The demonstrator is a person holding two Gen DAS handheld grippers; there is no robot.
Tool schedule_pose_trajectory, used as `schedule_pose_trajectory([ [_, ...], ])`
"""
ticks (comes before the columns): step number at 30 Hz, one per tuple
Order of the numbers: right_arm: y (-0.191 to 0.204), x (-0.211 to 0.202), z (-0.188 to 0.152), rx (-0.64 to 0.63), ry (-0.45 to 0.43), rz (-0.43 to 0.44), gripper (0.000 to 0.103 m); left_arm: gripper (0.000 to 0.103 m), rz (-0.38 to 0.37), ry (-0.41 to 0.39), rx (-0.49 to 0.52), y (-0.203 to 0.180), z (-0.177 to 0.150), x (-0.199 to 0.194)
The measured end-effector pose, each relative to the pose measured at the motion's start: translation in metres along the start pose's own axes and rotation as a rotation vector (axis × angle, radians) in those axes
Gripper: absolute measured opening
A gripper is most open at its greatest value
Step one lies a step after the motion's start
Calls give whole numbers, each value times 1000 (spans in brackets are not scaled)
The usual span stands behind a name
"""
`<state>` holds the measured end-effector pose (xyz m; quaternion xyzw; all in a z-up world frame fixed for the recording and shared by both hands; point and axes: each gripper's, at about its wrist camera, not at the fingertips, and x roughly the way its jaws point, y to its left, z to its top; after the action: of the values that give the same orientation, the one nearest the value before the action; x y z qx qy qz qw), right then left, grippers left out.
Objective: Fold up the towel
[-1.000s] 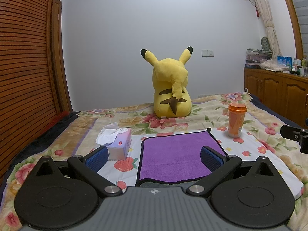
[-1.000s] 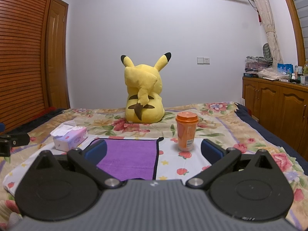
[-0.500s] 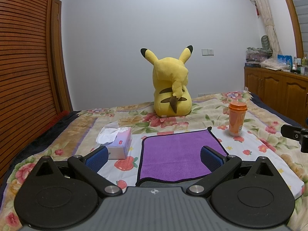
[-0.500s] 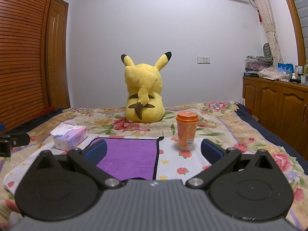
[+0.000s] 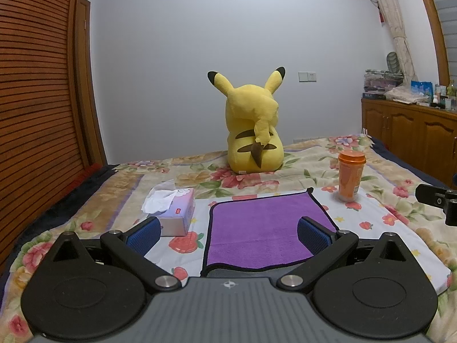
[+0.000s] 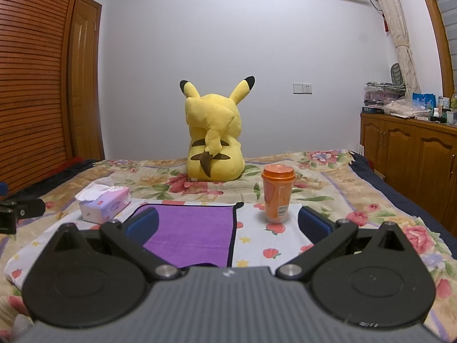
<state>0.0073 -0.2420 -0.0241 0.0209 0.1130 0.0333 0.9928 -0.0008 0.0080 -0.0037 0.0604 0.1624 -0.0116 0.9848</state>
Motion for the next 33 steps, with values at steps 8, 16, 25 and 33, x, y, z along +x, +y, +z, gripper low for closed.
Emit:
schedule_pose_trajectory([
  [8, -1, 0, 0, 0, 0, 0, 103, 103, -1, -2, 0, 1, 0, 0],
  [16, -2, -1, 1, 2, 0, 0, 103, 103, 1, 1, 3, -1, 1, 0],
  [25, -1, 3, -3, 2, 6, 3, 103, 103, -2, 19, 4, 10, -2, 1],
  [33, 5, 9, -6, -5, 42, 20, 103, 103, -5, 78, 30, 1, -13, 14],
])
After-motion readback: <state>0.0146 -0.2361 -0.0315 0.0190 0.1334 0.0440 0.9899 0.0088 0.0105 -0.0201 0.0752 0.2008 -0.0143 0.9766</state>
